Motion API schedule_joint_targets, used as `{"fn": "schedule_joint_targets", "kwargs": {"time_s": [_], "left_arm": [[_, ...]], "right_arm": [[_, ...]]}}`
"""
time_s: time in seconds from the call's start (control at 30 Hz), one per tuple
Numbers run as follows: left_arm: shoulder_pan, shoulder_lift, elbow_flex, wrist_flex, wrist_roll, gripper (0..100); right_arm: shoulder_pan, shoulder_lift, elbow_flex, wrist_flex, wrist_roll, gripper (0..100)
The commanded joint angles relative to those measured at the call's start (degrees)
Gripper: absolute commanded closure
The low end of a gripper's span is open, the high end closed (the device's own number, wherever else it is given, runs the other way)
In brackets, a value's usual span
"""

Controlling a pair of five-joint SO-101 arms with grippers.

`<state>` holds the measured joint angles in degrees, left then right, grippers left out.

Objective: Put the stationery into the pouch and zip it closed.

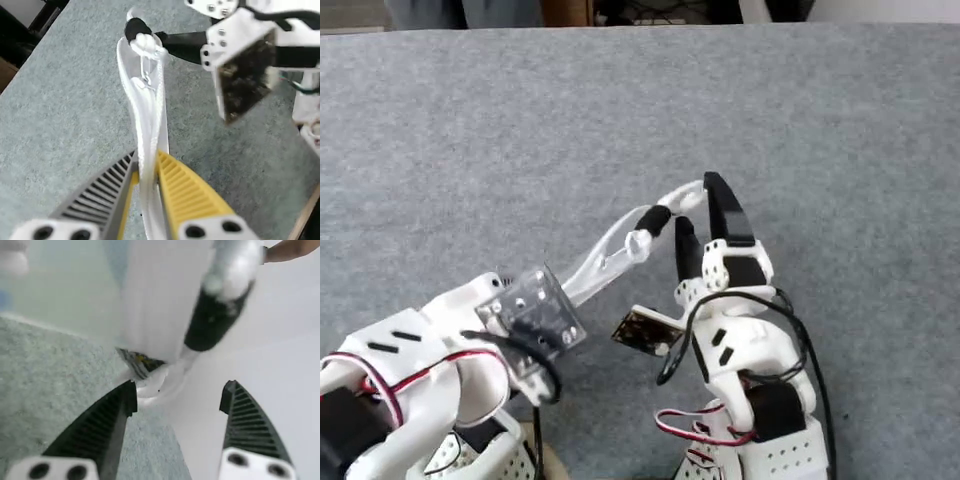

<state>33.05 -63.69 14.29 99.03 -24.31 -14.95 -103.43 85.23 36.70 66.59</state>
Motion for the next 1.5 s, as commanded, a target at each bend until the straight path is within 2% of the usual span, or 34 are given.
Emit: {"fn": "schedule_joint_targets", "kwargs": {"time_s": [0.0, 0.2, 0.4, 0.7, 0.93, 1.0, 1.2, 1.3, 1.47], "left_arm": [[-2.3, 0.5, 0.1, -3.7, 4.0, 97], [-2.2, 0.5, 1.6, -4.5, 6.2, 97], [-0.7, 0.5, 1.6, -4.0, 6.1, 97], [6.3, 0.5, 1.6, 0.8, 5.8, 97], [6.6, 0.5, 1.6, 0.7, 5.7, 97], [6.5, 0.5, 1.6, 0.7, 5.7, 97], [6.2, 0.5, 1.6, 0.6, 5.7, 97], [6.2, 0.5, 1.6, 0.4, 5.7, 97], [6.2, 0.5, 1.6, 0.4, 5.7, 97]], "right_arm": [[-0.7, -3.4, -5.9, 2.4, 0.4, 71.5], [-3.9, -3.6, -9.4, 8.7, 0.2, 71.6], [-12.5, -5.0, -12.4, 13.3, 0.1, 71.6], [-13.0, -5.3, -16.3, 13.2, 0.2, 71.6], [-15.1, -5.6, -16.5, 17.7, 0.2, 71.7], [-17.3, -5.8, -16.6, 20.7, 0.2, 74.4], [-20.2, -5.8, -16.7, 22.2, 0.2, 99.1], [-20.0, -5.8, -16.7, 22.2, 0.2, 95.0], [-20.1, -8.5, -17.8, 22.2, 0.2, 94.9]]}}
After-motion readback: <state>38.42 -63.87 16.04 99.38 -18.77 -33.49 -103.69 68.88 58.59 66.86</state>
